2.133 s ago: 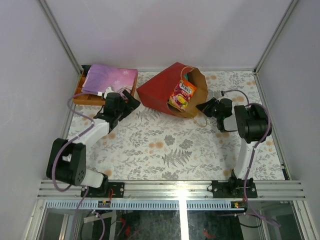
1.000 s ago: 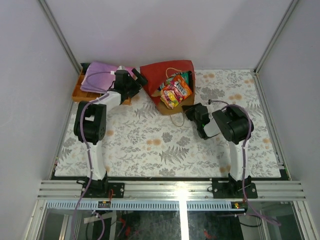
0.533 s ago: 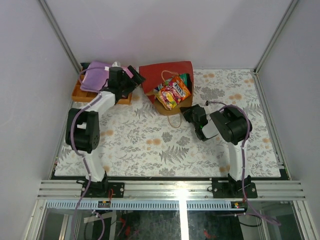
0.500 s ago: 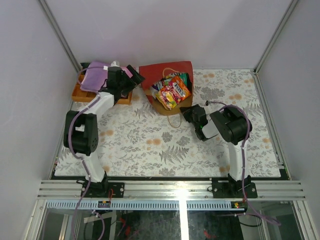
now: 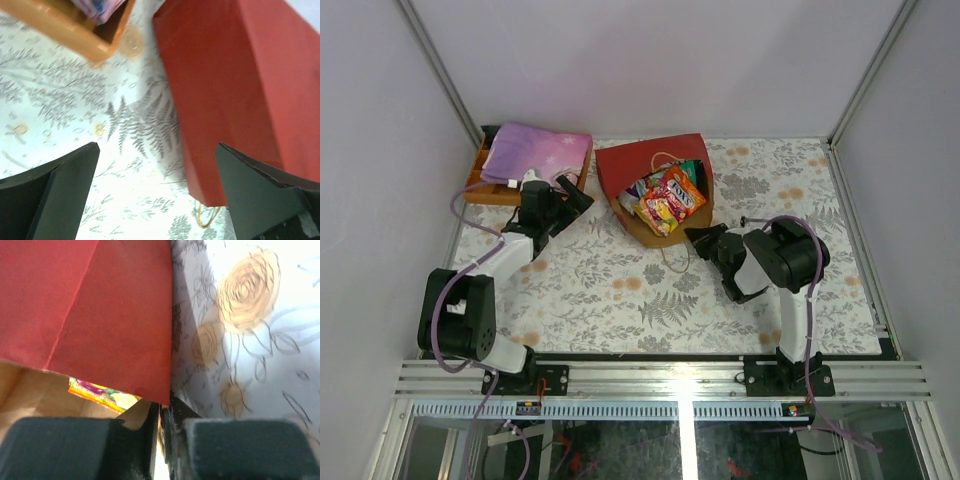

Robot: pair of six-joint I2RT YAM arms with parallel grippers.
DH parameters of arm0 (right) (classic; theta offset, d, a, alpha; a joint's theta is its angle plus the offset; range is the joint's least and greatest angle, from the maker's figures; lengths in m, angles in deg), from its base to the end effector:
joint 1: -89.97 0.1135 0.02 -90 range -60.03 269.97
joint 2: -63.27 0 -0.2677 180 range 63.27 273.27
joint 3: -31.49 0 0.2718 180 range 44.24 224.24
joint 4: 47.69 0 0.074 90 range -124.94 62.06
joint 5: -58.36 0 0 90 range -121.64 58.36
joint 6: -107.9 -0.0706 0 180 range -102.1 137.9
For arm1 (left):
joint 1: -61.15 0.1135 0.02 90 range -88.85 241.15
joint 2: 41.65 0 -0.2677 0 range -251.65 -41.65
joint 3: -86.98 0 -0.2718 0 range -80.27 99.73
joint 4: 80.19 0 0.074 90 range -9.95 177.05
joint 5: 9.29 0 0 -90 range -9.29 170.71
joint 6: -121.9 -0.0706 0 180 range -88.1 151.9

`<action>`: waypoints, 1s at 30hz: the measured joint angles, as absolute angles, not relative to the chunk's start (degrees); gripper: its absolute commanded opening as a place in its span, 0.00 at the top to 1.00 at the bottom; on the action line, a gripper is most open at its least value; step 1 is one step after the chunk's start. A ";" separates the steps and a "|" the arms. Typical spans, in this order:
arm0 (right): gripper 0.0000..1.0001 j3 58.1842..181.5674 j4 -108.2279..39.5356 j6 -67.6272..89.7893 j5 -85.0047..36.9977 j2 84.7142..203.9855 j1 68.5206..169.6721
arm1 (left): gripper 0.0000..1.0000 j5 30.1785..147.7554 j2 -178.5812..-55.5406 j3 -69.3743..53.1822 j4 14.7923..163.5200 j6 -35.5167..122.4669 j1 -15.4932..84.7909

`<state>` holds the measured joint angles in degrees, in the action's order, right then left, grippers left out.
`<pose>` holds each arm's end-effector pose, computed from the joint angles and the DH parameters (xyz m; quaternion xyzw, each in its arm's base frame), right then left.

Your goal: Take the snacks out of the paper bag

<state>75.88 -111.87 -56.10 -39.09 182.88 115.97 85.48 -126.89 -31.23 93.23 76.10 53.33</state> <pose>0.3302 0.1509 0.0559 0.3510 0.6868 0.4538 0.4462 0.3679 -0.0564 0.1999 -0.2504 0.8287 -0.2514 0.4330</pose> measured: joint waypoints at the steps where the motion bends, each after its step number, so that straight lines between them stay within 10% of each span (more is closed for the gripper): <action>1: 0.49 74.52 -113.70 -56.10 -38.58 182.90 115.75 | 0.00 85.09 -126.38 -32.76 93.25 76.25 53.33; 4: 0.01 71.46 -121.07 -57.30 -35.70 183.14 115.05 | 0.00 83.97 -124.28 -35.64 93.31 76.63 53.33; 9: 0.01 71.11 -123.21 -52.21 -30.87 179.93 113.52 | 0.00 82.97 -121.60 -37.17 93.93 76.65 53.33; 30: 0.01 70.55 -45.49 -29.98 -52.14 134.51 113.04 | 0.05 76.00 -118.93 -47.23 89.97 76.52 52.33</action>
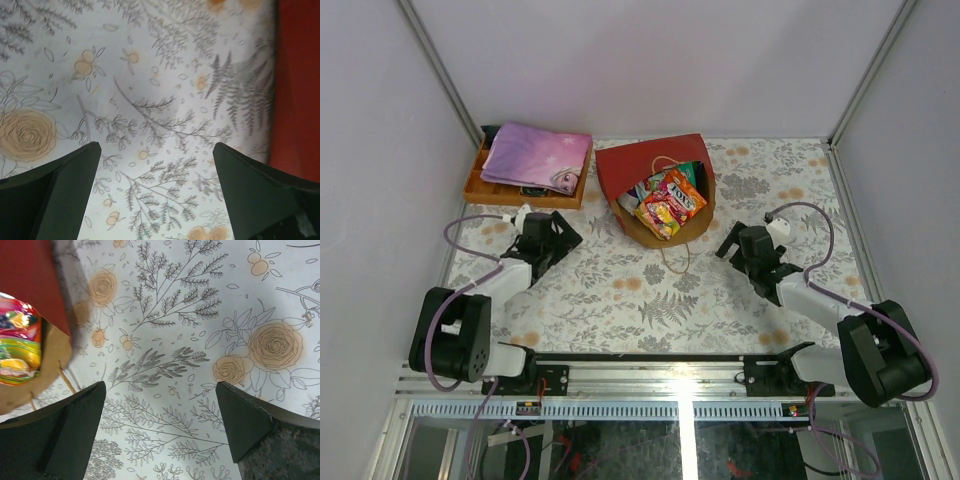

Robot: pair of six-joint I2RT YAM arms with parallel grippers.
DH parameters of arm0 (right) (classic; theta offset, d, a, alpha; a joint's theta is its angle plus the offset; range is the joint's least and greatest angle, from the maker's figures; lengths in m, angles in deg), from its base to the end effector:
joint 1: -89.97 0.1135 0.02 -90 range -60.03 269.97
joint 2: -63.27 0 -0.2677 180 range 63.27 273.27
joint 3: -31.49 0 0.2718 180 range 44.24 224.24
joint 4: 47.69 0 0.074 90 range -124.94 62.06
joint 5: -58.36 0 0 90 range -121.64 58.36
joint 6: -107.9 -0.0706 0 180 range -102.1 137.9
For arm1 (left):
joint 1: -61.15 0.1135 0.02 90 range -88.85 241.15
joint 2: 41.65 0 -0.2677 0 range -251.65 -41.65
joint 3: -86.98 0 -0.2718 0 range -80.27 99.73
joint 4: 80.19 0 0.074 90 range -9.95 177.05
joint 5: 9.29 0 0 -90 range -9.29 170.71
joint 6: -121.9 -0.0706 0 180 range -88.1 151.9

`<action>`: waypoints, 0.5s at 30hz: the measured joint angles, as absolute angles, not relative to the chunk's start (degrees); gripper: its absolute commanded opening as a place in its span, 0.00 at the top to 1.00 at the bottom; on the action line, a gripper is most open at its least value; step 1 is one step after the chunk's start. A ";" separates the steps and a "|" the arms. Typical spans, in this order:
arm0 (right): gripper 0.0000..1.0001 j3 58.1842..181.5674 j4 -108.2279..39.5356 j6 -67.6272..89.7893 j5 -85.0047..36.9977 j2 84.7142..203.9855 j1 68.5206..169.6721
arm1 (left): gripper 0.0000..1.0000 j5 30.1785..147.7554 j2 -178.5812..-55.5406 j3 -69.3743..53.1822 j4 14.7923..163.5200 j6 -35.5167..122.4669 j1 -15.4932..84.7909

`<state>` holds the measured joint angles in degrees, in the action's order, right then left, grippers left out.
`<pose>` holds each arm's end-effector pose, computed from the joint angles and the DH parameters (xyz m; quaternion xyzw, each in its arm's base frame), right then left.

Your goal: Take the snacks out of the paper bag

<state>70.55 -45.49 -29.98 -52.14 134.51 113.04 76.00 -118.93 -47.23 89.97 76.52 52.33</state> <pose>0.2669 0.0868 0.1431 0.2681 0.8322 0.1383 0.4652 0.2986 -0.0405 0.1373 -0.2959 0.8611 -0.1517 0.3846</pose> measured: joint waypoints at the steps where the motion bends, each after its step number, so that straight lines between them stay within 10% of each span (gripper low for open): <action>1: 0.00 71.88 -43.21 -28.82 -52.16 135.08 113.04 | 0.05 75.12 -119.45 -47.10 89.14 76.23 51.80; 15: 0.01 76.51 -30.08 -21.57 -51.61 141.18 113.26 | 0.04 65.22 -124.07 -44.10 79.89 76.45 43.43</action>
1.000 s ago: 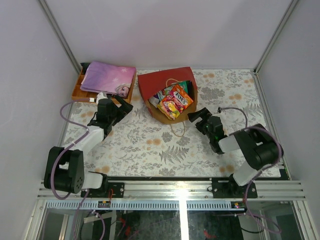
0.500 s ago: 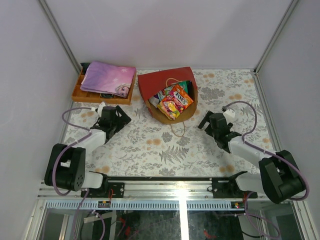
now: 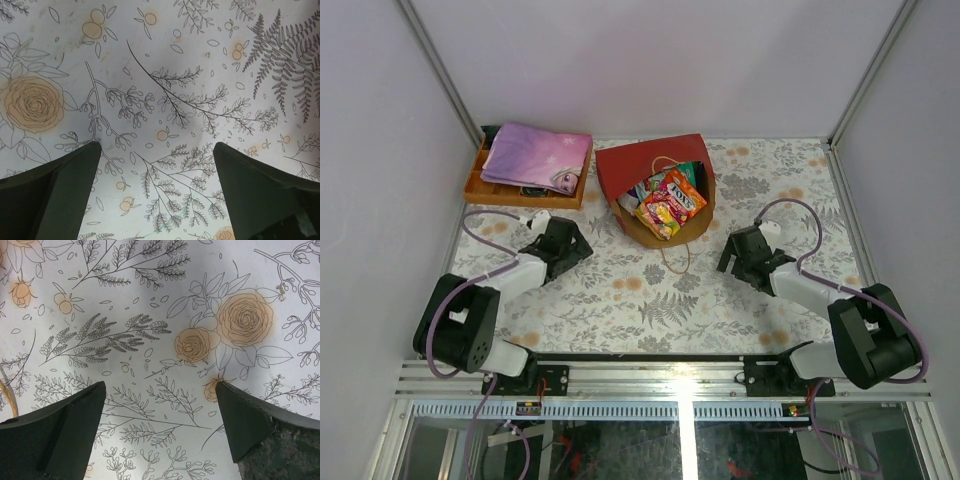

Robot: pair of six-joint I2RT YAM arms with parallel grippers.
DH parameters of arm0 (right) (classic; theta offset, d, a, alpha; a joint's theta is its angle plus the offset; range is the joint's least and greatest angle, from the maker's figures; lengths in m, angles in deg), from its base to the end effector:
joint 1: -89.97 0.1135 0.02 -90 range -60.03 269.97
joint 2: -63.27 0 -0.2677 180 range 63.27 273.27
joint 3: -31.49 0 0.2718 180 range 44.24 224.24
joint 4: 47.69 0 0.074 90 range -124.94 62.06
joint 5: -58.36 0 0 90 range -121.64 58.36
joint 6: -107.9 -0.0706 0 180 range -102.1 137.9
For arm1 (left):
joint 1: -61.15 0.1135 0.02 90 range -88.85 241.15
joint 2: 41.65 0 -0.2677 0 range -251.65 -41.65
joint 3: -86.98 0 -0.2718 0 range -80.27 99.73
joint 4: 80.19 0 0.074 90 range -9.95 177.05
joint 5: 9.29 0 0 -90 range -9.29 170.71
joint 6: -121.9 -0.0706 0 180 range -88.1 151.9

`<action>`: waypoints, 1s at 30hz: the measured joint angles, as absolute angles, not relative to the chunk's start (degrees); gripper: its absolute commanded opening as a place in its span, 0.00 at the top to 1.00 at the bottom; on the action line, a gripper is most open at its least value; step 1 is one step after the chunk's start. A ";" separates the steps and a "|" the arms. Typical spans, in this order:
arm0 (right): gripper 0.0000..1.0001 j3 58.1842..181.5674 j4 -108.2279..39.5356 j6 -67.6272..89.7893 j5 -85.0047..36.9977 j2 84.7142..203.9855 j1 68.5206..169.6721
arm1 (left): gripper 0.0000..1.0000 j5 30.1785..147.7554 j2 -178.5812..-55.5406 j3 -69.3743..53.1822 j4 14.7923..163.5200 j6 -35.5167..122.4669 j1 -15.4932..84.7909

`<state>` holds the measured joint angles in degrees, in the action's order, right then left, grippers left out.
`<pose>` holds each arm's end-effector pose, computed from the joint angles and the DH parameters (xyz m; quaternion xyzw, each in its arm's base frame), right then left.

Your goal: Take the snacks out of the paper bag

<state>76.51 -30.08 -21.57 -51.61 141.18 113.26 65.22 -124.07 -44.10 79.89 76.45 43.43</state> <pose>0.2680 0.0891 0.1194 0.1885 0.9095 0.0340 0.3691 0.2877 -0.0721 0.1148 -0.2594 0.9053 -0.0513 0.3323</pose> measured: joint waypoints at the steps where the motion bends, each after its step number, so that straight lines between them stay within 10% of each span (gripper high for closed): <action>1: 0.01 76.40 -30.12 -21.57 -51.61 141.09 113.39 | 0.04 65.02 -123.94 -44.28 79.89 76.69 43.06; 30: 0.01 77.96 -16.94 -30.46 -58.08 140.30 137.72 | 0.00 65.20 -120.61 -43.32 71.52 84.71 22.17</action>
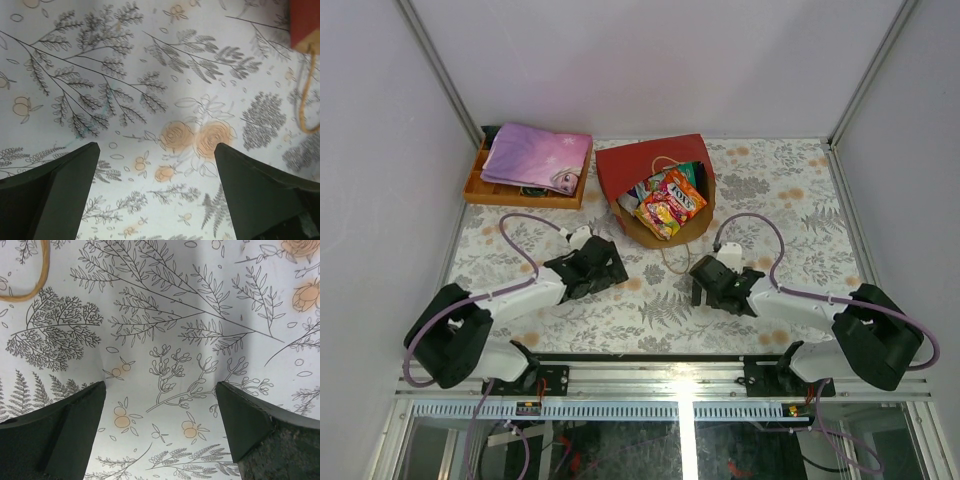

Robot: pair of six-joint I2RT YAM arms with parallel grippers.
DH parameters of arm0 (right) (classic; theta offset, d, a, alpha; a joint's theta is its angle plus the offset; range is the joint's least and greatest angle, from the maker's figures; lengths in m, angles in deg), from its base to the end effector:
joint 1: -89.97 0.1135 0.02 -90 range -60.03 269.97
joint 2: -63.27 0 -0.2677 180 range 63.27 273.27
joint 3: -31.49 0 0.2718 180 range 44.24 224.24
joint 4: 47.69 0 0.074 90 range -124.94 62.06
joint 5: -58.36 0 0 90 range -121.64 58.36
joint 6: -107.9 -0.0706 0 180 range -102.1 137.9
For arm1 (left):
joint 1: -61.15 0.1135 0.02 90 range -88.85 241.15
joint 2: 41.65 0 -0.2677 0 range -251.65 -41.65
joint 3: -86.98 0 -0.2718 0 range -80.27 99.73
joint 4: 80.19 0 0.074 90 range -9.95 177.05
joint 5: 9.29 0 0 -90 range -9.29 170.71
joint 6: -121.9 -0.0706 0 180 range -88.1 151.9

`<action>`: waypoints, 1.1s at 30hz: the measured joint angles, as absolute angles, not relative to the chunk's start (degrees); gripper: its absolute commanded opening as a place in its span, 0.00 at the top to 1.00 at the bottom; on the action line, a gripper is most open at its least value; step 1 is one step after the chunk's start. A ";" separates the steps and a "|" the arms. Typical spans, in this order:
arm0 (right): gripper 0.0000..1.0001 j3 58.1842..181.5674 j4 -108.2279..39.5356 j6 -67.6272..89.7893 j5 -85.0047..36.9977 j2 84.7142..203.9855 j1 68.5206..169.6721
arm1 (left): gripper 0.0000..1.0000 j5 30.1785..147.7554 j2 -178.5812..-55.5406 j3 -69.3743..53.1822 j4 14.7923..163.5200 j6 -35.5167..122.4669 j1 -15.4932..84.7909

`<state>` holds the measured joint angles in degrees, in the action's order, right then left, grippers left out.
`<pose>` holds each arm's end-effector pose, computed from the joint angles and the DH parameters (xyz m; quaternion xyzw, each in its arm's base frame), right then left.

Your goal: Take the snacks out of the paper bag

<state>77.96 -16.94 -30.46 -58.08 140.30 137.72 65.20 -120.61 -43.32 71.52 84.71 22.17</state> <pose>0.1980 0.1712 0.1158 0.0617 0.9428 0.0313 0.3260 0.2311 -0.1628 0.1235 -0.1520 0.9399 -0.1086 0.2857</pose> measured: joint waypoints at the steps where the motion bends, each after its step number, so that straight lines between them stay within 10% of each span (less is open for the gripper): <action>1: 0.01 78.22 -16.55 -29.76 -58.04 140.30 137.78 | 0.00 65.68 -119.98 -43.32 71.35 84.28 22.17; 14: 0.12 88.95 -26.65 -13.48 -47.94 137.72 125.85 | 0.00 69.42 -114.43 -32.08 71.52 72.80 22.17; 33: 0.18 108.53 -35.17 -1.13 -41.12 165.57 128.38 | 0.00 78.73 -106.49 -39.40 72.44 70.42 27.65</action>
